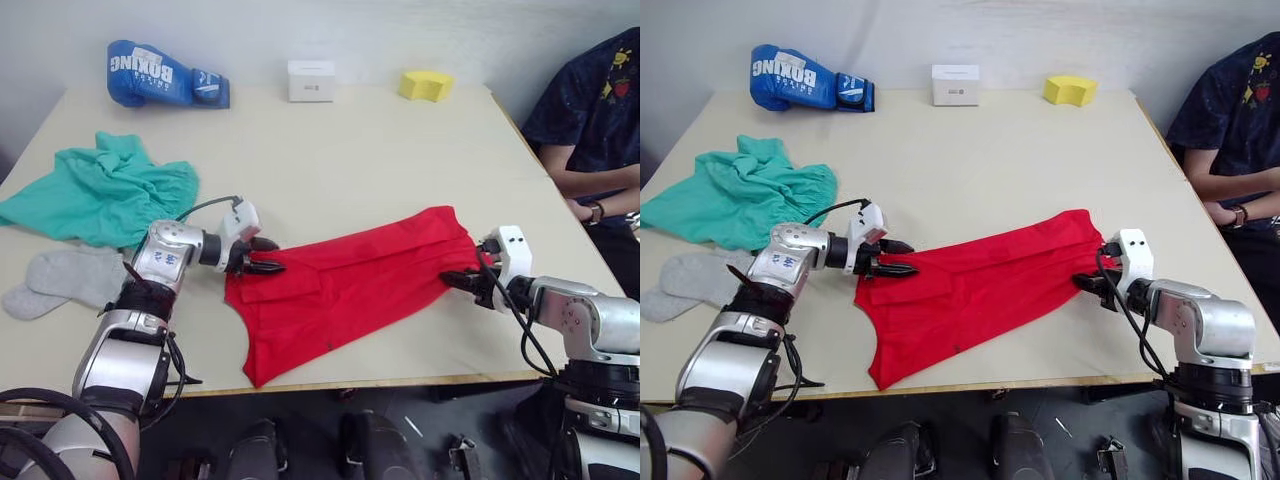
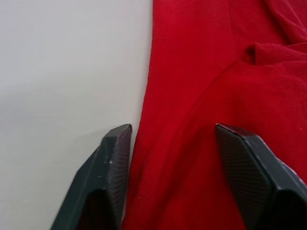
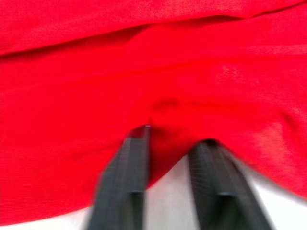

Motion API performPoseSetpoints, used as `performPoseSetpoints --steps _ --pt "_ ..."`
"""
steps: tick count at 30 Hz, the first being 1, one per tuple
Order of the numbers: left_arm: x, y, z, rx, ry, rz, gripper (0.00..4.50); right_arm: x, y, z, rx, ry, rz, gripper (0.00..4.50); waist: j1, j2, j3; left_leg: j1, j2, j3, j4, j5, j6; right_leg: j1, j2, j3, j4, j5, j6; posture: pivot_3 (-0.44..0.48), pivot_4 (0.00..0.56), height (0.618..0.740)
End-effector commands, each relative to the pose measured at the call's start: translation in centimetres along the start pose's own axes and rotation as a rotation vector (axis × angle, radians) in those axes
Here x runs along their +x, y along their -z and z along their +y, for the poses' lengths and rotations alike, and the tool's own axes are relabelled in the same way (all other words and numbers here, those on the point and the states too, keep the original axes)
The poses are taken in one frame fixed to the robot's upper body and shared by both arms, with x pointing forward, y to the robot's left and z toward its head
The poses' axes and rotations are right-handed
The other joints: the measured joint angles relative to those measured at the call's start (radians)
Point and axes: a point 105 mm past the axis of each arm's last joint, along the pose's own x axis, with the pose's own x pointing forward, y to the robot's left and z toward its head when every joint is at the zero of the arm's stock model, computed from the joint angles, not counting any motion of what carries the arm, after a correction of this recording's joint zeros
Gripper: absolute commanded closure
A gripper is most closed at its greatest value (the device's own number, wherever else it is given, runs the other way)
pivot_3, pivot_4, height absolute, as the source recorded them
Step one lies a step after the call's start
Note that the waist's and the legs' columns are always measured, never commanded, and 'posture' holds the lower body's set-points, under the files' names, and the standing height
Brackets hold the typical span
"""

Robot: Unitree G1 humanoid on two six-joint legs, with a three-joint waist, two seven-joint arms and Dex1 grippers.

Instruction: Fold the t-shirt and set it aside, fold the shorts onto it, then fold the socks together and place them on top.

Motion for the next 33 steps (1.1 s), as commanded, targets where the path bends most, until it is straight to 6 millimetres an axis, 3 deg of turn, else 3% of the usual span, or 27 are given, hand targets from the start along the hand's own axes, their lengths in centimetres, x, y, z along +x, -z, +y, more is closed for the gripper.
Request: performPoseSetpoints --steps 1,7,12,15,19,25,26,28,33 --pt "0.0 1.5 -1.0 -0.04 -0.012 0.023 2.7 0.4 0.9 0.3 -0.041 -0.02 0.026 4.5 -0.001 0.0 0.0 0.0 0.0 0.0 0.0 0.0 0.0 0.0 0.0 0.0 0.0 0.0 0.0 0.0 0.15 0.74" --pt "-1.1 2.1 -2.1 -0.102 -0.164 -0.014 4.47 1.4 -0.8 -0.8 -0.162 0.007 -0.004 4.5 -0.005 0.0 0.0 0.002 0.0 0.001 0.0 0.0 0.0 0.001 0.0 0.001 0.0 0.0 0.0 0.0 0.15 0.74" --pt "-1.7 0.7 -3.4 -0.167 -0.304 -0.118 4.47 3.6 -3.4 -1.7 -0.25 0.027 -0.046 4.5 -0.002 0.002 0.001 0.003 0.0 0.001 0.0 0.0 -0.001 0.001 0.0 0.002 0.001 0.0 0.0 0.0 0.15 0.74" --pt "-2.0 -0.7 -4.6 -0.214 -0.452 -0.272 4.47 5.6 -5.8 -1.6 -0.344 0.042 -0.101 4.5 -0.003 0.003 0.002 0.002 0.0 0.002 -0.001 0.004 -0.007 0.001 0.0 0.003 0.0 0.0 0.0 0.0 0.15 0.74" --pt "-1.8 -0.1 -7.5 -0.274 -0.513 -0.287 4.47 7.2 -8.1 -1.7 -0.395 0.075 -0.154 4.5 -0.003 0.003 0.003 0.001 0.0 0.003 -0.001 0.004 -0.006 0.0 0.0 0.003 0.0 0.0 0.001 0.0 0.15 0.74" --pt "-2.1 0.7 -8.8 -0.29 -0.551 -0.226 4.47 7.6 -8.9 -1.0 -0.373 -0.013 -0.176 4.5 0.005 0.006 0.004 0.001 0.0 0.002 -0.001 0.005 -0.007 -0.001 0.001 0.003 0.001 0.0 0.001 0.0 0.15 0.74" --pt "-2.3 0.7 -8.9 -0.301 -0.539 -0.228 4.24 7.4 -8.9 -1.1 -0.374 -0.026 -0.172 4.5 0.005 0.006 0.004 0.0 0.0 0.002 -0.001 0.005 -0.007 -0.001 0.001 0.003 0.0 0.0 0.001 0.0 0.15 0.74" --pt "-2.6 0.1 -9.2 -0.279 -0.487 -0.231 3.76 6.9 -8.6 -0.7 -0.384 -0.081 -0.162 4.05 0.005 0.006 0.004 0.0 0.0 0.002 -0.001 0.005 -0.006 -0.001 0.001 0.004 0.0 0.0 0.001 0.0 0.15 0.74" --pt "-4.6 -0.5 -7.8 -0.322 -0.356 -0.154 2.21 2.6 -7.0 0.9 -0.42 -0.263 -0.145 2.46 0.027 0.008 0.006 -0.002 0.0 0.0 -0.003 0.005 -0.007 -0.002 0.001 0.001 -0.001 0.0 0.0 0.0 0.15 0.74"
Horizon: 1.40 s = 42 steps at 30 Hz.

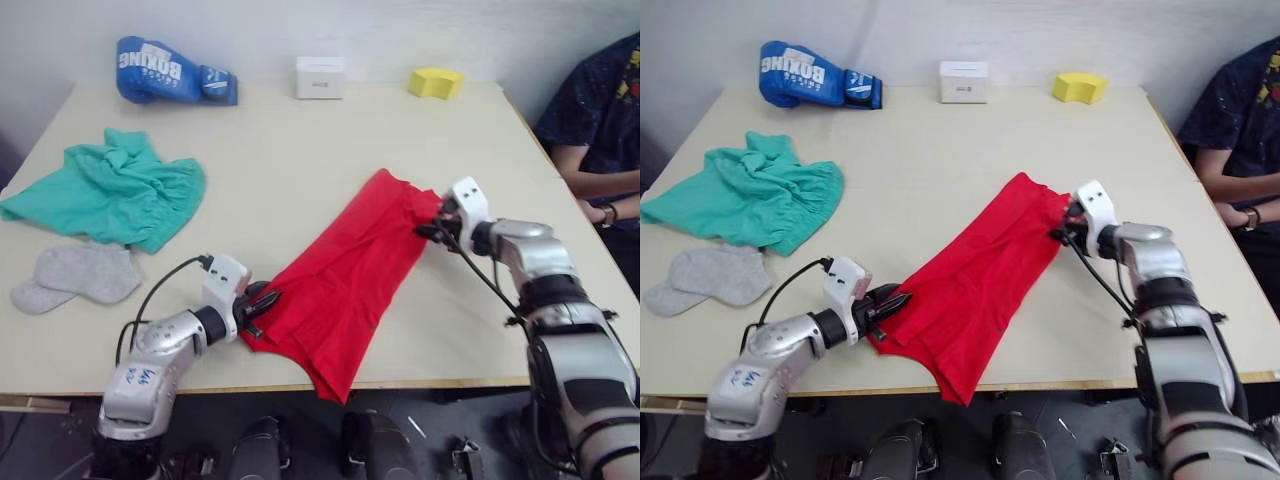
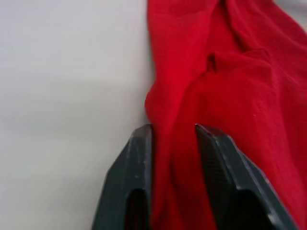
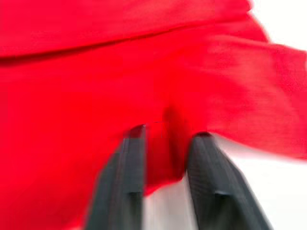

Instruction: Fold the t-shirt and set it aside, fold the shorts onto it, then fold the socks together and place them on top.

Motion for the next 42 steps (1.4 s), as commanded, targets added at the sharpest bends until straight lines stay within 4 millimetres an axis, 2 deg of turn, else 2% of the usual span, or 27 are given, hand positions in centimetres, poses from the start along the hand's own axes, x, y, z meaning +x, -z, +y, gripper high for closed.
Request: performPoseSetpoints --steps 1,5,7,12,16,18,20,23,27,30,31,34,42 --pt "-1.1 -1.6 0.2 -0.023 0.126 0.04 1.9 -3.1 -1.5 2.0 -0.027 -0.094 -0.061 2.08 0.004 0.001 0.0 -0.001 0.0 -0.001 0.0 0.0 0.0 0.0 0.0 -0.001 0.0 0.0 0.0 0.0 0.15 0.74" --pt "-1.0 -4.5 0.3 -0.015 0.292 0.031 0.65 -6.1 0.1 6.2 0.042 -0.208 -0.058 0.71 0.006 0.002 0.0 -0.002 0.0 -0.002 -0.001 -0.004 -0.005 0.0 -0.001 -0.002 -0.003 0.0 0.0 0.0 0.15 0.74" --pt "0.8 -5.7 1.0 0.042 0.315 0.031 0.01 -7.0 1.5 9.2 0.094 -0.28 -0.015 0.0 0.013 0.002 0.001 -0.002 0.0 -0.002 -0.001 -0.004 -0.005 0.001 -0.001 -0.002 -0.004 0.0 0.001 0.0 0.15 0.74" --pt "5.8 -7.0 2.0 0.113 0.323 0.056 0.01 -7.4 3.7 14.6 0.174 -0.375 0.062 0.0 0.026 0.002 0.0 -0.002 0.0 -0.001 -0.001 -0.005 -0.003 0.001 0.0 -0.002 -0.006 0.002 0.0 0.0 0.15 0.74" --pt "10.9 -7.1 2.4 0.127 0.292 0.098 0.01 -7.1 5.7 16.4 0.236 -0.358 0.174 0.0 0.032 0.002 0.001 -0.006 0.0 -0.002 0.001 -0.006 0.002 -0.001 0.0 -0.003 -0.008 0.004 0.001 0.0 0.15 0.74" --pt "12.4 -6.6 2.0 0.122 0.299 0.136 0.01 -6.9 6.2 17.1 0.283 -0.37 0.2 0.0 0.03 0.001 0.0 -0.011 0.0 -0.003 0.004 -0.005 0.009 -0.004 0.0 -0.006 -0.009 0.005 0.001 0.0 0.15 0.74" --pt "13.4 -5.7 2.0 0.152 0.293 0.194 0.01 -6.6 6.4 18.3 0.312 -0.397 0.207 0.0 0.026 0.0 -0.001 -0.011 0.0 -0.003 0.004 -0.006 0.011 -0.004 0.0 -0.005 -0.011 0.005 0.001 0.0 0.15 0.74" --pt "14.4 -5.6 1.7 0.157 0.287 0.207 0.01 -6.1 6.7 19.7 0.335 -0.414 0.216 0.0 0.026 -0.002 -0.001 -0.011 0.0 -0.003 0.004 -0.006 0.01 -0.003 0.001 -0.006 -0.011 0.005 0.001 0.0 0.15 0.74" --pt "15.1 -5.6 1.8 0.19 0.262 0.229 0.01 -5.2 6.5 20.4 0.357 -0.406 0.2 0.0 0.027 -0.003 -0.003 -0.01 0.001 -0.004 0.005 -0.006 0.011 -0.002 0.002 -0.008 -0.01 0.005 0.001 0.0 0.15 0.74" --pt "15.4 -6.0 1.1 0.166 0.291 0.217 0.01 -4.8 6.4 20.9 0.367 -0.415 0.191 0.0 0.027 -0.004 -0.003 -0.01 0.001 -0.005 0.005 -0.006 0.01 -0.001 0.002 -0.009 -0.011 0.007 0.0 0.0 0.15 0.74" --pt "15.4 -6.0 0.7 0.168 0.316 0.223 0.2 -4.7 6.3 21.0 0.369 -0.415 0.19 0.0 0.027 -0.004 -0.003 -0.01 0.001 -0.005 0.005 -0.007 0.01 -0.001 0.002 -0.009 -0.011 0.008 0.0 0.0 0.15 0.74" --pt "15.6 -5.8 -0.1 0.197 0.351 0.244 0.91 -4.4 6.4 21.0 0.372 -0.411 0.187 0.58 0.027 -0.004 -0.003 -0.01 0.001 -0.006 0.004 -0.006 0.01 -0.001 0.001 -0.009 -0.012 0.008 0.0 0.0 0.15 0.74" --pt "16.0 -4.9 -0.2 0.168 0.313 0.235 3.41 -4.0 6.3 20.1 0.366 -0.378 0.176 3.39 0.027 -0.004 -0.003 -0.011 0.001 -0.005 0.004 -0.006 0.013 -0.001 0.002 -0.009 -0.014 0.008 -0.001 0.0 0.15 0.74"
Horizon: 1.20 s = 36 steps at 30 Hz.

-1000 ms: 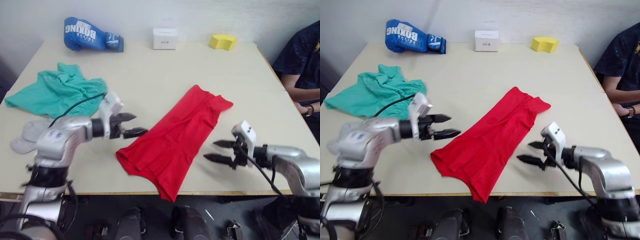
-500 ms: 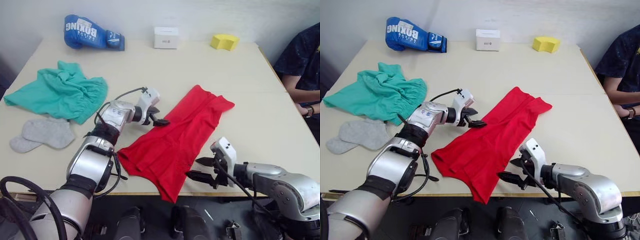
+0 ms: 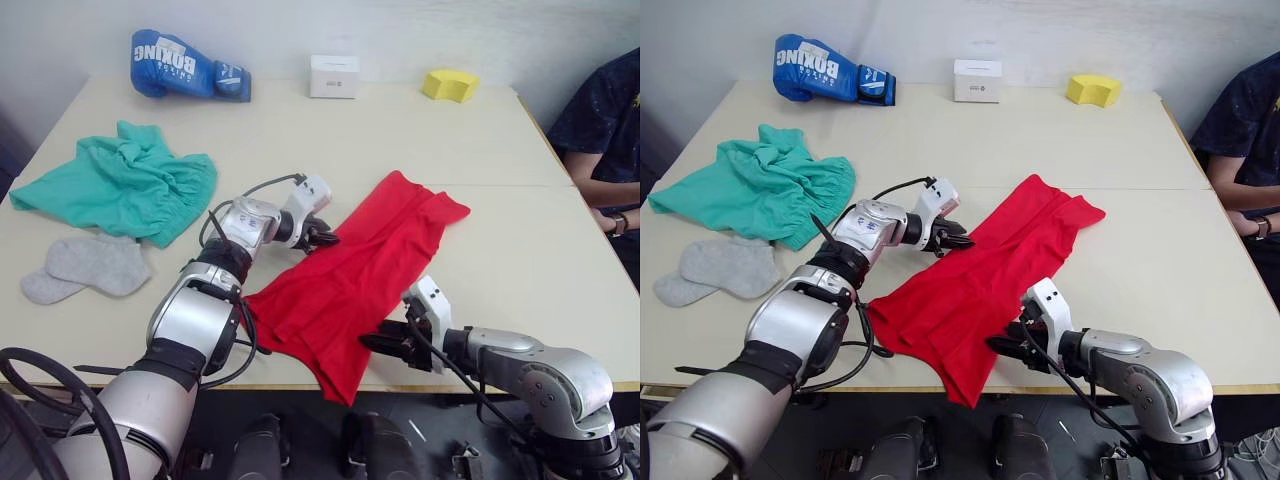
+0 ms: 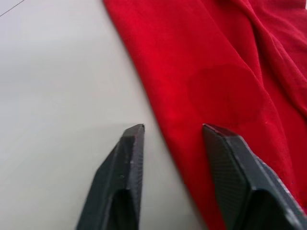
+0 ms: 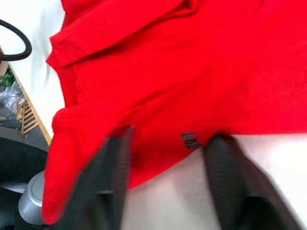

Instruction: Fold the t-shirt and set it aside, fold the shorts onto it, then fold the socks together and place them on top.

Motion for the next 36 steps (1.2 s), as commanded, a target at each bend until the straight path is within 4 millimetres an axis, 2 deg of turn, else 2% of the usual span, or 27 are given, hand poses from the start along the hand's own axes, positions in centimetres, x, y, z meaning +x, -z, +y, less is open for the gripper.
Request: performPoseSetpoints --steps 1,3,4,10,16,22,26,32,36 --pt "0.7 1.0 -0.6 -0.071 0.007 -0.006 3.74 0.5 1.4 0.3 0.036 -0.03 0.057 3.74 0.0 0.0 0.0 0.0 0.0 0.0 0.0 0.0 0.0 0.0 0.0 0.0 0.0 0.0 0.0 0.0 0.15 0.74" --pt "0.8 0.9 -0.6 -0.176 -0.01 -0.068 4.34 0.3 1.2 -0.3 0.039 -0.011 0.048 4.43 0.0 0.0 0.0 0.0 0.0 0.0 0.0 0.0 0.0 0.0 0.0 0.0 0.0 0.0 0.0 0.0 0.15 0.74" --pt "0.8 1.0 -0.6 -0.222 -0.014 -0.094 4.45 0.1 1.1 -0.7 0.041 0.006 0.039 4.49 0.0 0.0 0.0 0.0 0.0 0.0 0.0 0.0 0.0 0.0 0.0 0.0 0.001 0.0 0.0 0.0 0.15 0.74" --pt "-0.2 1.9 -0.1 -0.269 -0.112 -0.184 4.45 -0.5 0.1 -2.6 0.015 0.047 0.028 4.49 -0.001 0.0 0.0 0.001 0.0 0.0 0.002 0.001 0.001 0.001 0.0 0.0 0.003 0.001 0.001 0.0 0.15 0.74" --pt "-3.3 2.7 2.8 -0.281 -0.37 -0.267 4.45 -0.4 -2.0 -4.7 -0.056 0.058 0.026 4.49 -0.011 0.0 0.0 0.002 0.0 0.0 0.002 0.002 0.002 0.001 -0.001 0.002 0.005 0.001 0.002 0.0 0.15 0.74" --pt "-6.4 3.6 3.6 -0.293 -0.55 -0.337 4.45 0.3 -3.9 -6.1 -0.129 0.031 0.014 4.49 -0.02 0.0 0.0 0.001 0.0 0.0 0.001 0.004 0.0 0.0 -0.001 0.001 0.006 0.001 0.002 0.0 0.15 0.74" --pt "-8.2 4.4 4.2 -0.283 -0.682 -0.369 4.45 1.1 -5.7 -7.9 -0.185 0.075 -0.013 4.49 -0.024 0.0 0.0 0.001 0.0 0.001 0.002 0.004 0.0 0.0 -0.001 0.002 0.006 0.001 0.002 0.0 0.15 0.74" --pt "-9.0 4.5 4.2 -0.265 -0.674 -0.376 4.45 1.8 -6.7 -7.7 -0.175 0.014 -0.032 4.49 -0.021 0.0 0.0 0.001 -0.001 0.001 0.002 0.008 -0.005 0.0 -0.002 0.001 0.006 0.001 0.002 0.0 0.15 0.74" --pt "-9.0 5.1 2.9 -0.301 -0.543 -0.344 4.5 1.0 -7.0 -5.9 -0.164 -0.097 -0.068 3.55 -0.023 0.0 0.0 0.001 -0.001 0.001 0.0 0.008 -0.006 0.0 -0.002 0.001 0.006 0.001 0.002 0.0 0.15 0.74"
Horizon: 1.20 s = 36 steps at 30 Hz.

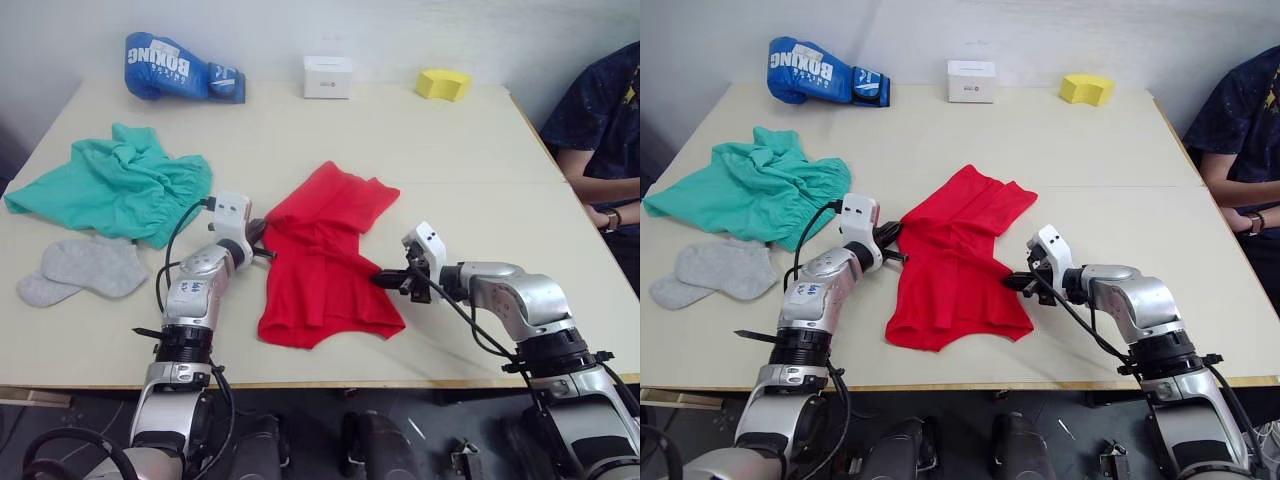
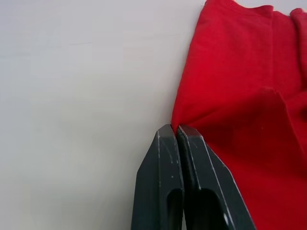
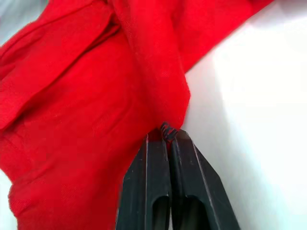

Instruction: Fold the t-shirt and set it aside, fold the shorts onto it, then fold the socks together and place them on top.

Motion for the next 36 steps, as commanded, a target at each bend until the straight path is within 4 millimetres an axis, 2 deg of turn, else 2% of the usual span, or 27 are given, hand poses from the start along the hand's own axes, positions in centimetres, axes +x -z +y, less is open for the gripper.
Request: performPoseSetpoints --steps 1,3,5,8,10,11,14,18,24,30,36 --pt "-1.1 -0.4 -0.4 0.062 0.077 0.025 4.3 -1.2 -0.7 0.6 -0.053 -0.025 -0.047 3.2 -0.001 0.0 0.0 0.0 0.0 0.0 0.0 0.0 0.0 0.0 0.0 0.0 0.0 0.0 0.0 0.0 0.15 0.74" --pt "-2.4 -0.3 0.5 0.194 0.081 0.05 3.86 -2.8 -1.0 -0.2 -0.18 0.037 -0.079 2.53 -0.001 0.001 0.0 0.0 0.0 0.0 -0.001 0.0 0.0 -0.001 0.0 0.0 0.0 0.0 0.0 0.0 0.15 0.74" --pt "-3.5 -0.5 1.2 0.286 0.095 0.054 3.2 -4.0 -1.1 -0.5 -0.324 0.071 -0.101 1.77 0.0 0.001 0.001 -0.001 0.0 0.001 -0.001 0.0 -0.001 -0.002 0.0 0.001 0.0 0.0 0.0 0.0 0.15 0.74" --pt "-5.7 -0.7 2.7 0.474 0.143 0.052 2.29 -5.7 0.0 -1.1 -0.61 0.103 -0.07 0.74 -0.002 0.001 0.001 0.0 0.0 0.002 -0.001 -0.001 -0.003 -0.002 0.0 0.001 -0.001 0.0 0.0 0.0 0.15 0.74" --pt "-7.2 -0.8 3.0 0.647 0.228 0.033 1.65 -6.5 1.1 -1.4 -0.85 0.095 -0.01 0.02 -0.003 0.002 0.001 0.0 0.0 0.003 -0.002 -0.004 -0.007 -0.002 0.0 0.002 -0.002 0.0 0.0 0.0 0.15 0.74" --pt "-7.8 -0.9 2.9 0.752 0.284 0.024 1.39 -6.8 1.6 -1.4 -0.965 0.075 0.007 0.0 -0.002 0.002 0.002 0.0 0.0 0.003 -0.002 -0.004 -0.008 -0.002 0.001 0.002 -0.002 0.0 0.0 0.0 0.15 0.74" --pt "-9.4 -0.8 1.9 0.949 0.465 -0.034 1.39 -7.3 2.2 -1.6 -1.237 0.068 0.004 0.0 -0.003 0.003 0.002 0.001 0.0 0.004 -0.003 -0.004 -0.009 -0.002 0.001 0.003 -0.002 0.0 0.0 0.0 0.15 0.74" --pt "-10.3 0.7 1.5 1.184 0.641 -0.022 1.39 -6.4 3.3 -0.6 -1.418 -0.024 -0.051 0.0 -0.005 0.004 0.002 0.002 0.0 0.005 -0.002 -0.004 -0.009 -0.002 0.0 0.004 -0.002 0.0 0.0 0.0 0.15 0.74" --pt "-9.9 2.1 0.2 1.366 0.795 -0.053 1.39 -4.6 4.5 0.9 -1.477 -0.138 -0.083 0.0 -0.004 0.004 0.002 0.002 0.001 0.005 -0.001 -0.001 -0.004 -0.002 0.001 0.003 0.0 -0.001 -0.001 0.0 0.15 0.74" --pt "-9.1 3.4 -2.4 1.404 0.932 -0.14 1.39 -3.2 5.1 2.4 -1.534 -0.213 -0.138 0.0 -0.005 0.005 0.002 0.01 0.001 0.005 -0.002 -0.001 -0.003 0.005 0.001 0.004 0.0 -0.001 -0.002 0.0 0.15 0.74" --pt "-9.1 4.2 -3.5 1.458 1.028 -0.173 1.39 -2.7 5.1 2.8 -1.568 -0.239 -0.144 0.0 -0.005 0.005 0.002 0.015 0.001 0.006 -0.002 -0.001 -0.003 0.01 0.001 0.005 0.0 -0.002 -0.002 0.0 0.15 0.74"
